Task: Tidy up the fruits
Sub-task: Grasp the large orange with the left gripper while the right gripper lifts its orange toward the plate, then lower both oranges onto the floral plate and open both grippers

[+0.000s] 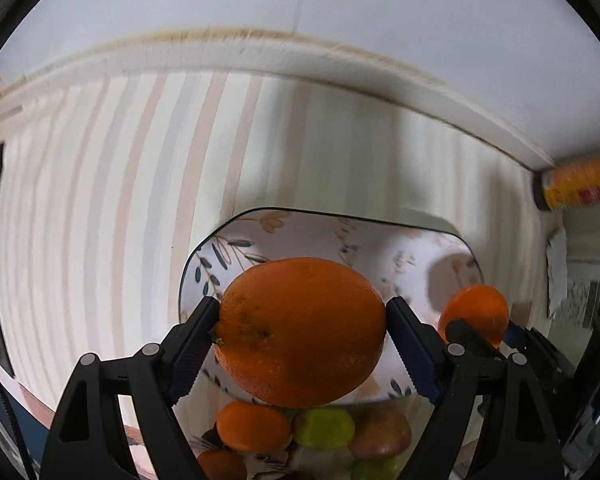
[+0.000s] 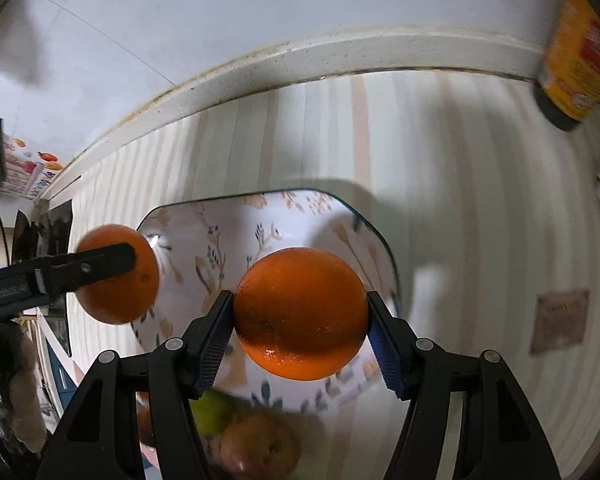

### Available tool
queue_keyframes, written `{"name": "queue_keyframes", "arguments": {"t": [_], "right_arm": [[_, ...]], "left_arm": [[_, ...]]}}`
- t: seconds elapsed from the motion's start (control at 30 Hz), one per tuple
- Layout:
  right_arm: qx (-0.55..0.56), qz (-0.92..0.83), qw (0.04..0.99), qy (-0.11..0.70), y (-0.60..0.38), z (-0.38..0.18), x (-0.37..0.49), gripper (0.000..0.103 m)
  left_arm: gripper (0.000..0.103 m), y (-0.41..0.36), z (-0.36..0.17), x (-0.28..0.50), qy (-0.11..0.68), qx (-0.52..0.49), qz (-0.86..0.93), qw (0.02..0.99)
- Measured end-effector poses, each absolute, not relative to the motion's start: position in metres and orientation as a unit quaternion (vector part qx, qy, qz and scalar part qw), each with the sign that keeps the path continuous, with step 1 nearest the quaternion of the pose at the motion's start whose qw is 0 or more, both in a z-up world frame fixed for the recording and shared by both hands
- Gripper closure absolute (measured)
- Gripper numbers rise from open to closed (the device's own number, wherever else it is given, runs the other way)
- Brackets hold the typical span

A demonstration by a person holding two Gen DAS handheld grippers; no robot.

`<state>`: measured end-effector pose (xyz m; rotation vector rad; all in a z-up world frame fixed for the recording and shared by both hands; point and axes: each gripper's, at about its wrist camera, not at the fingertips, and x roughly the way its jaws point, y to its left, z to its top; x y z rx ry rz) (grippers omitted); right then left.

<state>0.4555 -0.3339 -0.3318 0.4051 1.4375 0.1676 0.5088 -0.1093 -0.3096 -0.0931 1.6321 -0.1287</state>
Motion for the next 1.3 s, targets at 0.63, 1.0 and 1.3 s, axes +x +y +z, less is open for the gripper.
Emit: {"name": "queue_keyframes", "arguments": {"t": [0.63,1.0,1.3], "right_arm": [[0.160,0.087,0.673,0.717,-0.303,-0.374,0.500,0.025],[0.146,0.043,0.706,0.691,-0.316,-0.325,0.485,0.005],[0.087,0.002,0.732,0.676,-0.296,-0.287,0.437,0.005]], "left_arm": [[0.018,-0.105,-0.340,0.528,0.753,-0.078,-0.050,0.652],[0.007,-0.105,-0.296,0.519,0.710,-0.024,-0.050,0.702],[0.007,-0.100,-0.251,0.463,0.658,0.031,-0.021,0.752]]}}
